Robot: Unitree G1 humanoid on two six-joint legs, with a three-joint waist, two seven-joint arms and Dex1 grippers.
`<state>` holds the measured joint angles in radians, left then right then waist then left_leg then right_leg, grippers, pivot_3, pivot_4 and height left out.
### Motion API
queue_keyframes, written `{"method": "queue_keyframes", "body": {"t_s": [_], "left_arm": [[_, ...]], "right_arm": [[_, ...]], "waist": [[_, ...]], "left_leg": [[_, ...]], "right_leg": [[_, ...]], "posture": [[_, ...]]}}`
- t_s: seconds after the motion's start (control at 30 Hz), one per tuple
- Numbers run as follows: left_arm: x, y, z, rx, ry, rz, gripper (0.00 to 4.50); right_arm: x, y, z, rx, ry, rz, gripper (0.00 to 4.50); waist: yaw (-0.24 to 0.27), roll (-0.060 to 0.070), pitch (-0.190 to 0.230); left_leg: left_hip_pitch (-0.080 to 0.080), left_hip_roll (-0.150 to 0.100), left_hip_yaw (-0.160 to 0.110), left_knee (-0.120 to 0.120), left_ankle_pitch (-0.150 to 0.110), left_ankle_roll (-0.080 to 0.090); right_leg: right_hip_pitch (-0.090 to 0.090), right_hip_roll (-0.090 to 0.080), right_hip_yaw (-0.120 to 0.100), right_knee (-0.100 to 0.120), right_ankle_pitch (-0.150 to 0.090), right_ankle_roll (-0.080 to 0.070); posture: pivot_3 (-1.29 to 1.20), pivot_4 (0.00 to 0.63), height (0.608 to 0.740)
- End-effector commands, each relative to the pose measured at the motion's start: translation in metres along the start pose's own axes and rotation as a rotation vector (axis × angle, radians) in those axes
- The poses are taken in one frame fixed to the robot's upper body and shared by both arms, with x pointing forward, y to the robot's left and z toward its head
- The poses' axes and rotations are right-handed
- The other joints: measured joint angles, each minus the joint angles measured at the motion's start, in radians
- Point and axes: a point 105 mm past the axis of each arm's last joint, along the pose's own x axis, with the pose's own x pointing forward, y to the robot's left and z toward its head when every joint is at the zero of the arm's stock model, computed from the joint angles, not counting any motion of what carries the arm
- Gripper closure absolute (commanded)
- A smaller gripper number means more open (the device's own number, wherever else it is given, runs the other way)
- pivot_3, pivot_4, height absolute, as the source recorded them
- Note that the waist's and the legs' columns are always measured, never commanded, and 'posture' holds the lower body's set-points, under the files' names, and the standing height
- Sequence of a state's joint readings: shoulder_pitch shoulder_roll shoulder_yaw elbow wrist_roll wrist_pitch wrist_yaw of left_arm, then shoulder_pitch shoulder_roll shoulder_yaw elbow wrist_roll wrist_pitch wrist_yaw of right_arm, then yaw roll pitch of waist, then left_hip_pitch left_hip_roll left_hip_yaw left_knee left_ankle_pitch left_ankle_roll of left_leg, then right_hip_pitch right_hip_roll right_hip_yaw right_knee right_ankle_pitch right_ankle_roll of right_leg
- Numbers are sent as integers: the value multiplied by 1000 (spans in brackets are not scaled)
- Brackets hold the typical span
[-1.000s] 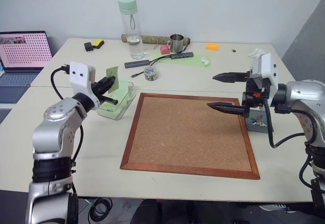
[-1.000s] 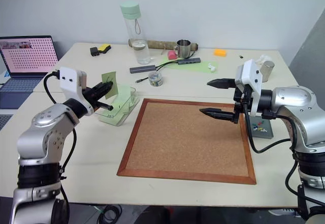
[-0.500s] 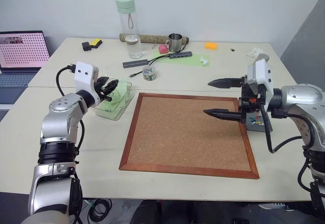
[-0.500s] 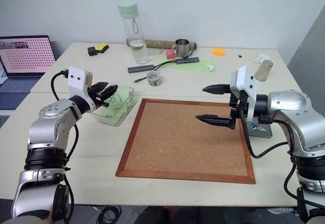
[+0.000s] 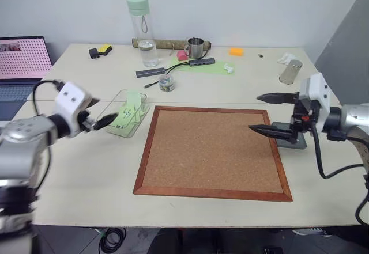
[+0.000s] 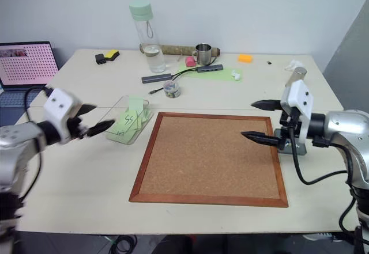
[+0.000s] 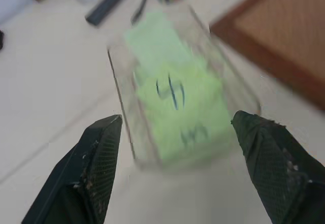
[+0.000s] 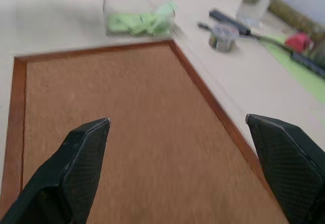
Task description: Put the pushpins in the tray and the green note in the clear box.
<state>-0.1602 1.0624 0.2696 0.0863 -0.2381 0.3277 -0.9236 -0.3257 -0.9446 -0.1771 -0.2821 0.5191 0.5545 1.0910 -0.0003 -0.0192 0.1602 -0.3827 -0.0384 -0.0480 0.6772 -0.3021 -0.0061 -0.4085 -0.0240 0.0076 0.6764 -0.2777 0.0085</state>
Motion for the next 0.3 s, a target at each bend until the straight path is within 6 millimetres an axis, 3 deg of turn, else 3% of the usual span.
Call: {"method": "queue_keyframes", "body": {"t_s": [0.03,0.17,0.3], "left_arm": [[-35,20,-13,109,74,31,805],[-55,19,-36,42,94,24,805],[-57,14,-42,24,85,11,805]], "right_arm": [[-31,-12,-17,-74,120,-84,0],[-71,-21,-50,-28,272,-157,0],[-83,-24,-55,-21,292,-181,0]], "waist": [[5,0,0],[13,1,1],[11,2,1]], "left_leg": [[0,0,0,0,0,0],[1,0,0,0,0,1],[1,0,0,0,-1,2]], "right_leg": [[0,0,0,0,0,0],[2,-1,-1,0,0,0],[2,-1,-1,-2,0,0]], "posture": [[0,150,740],[0,150,740],[0,150,740]]}}
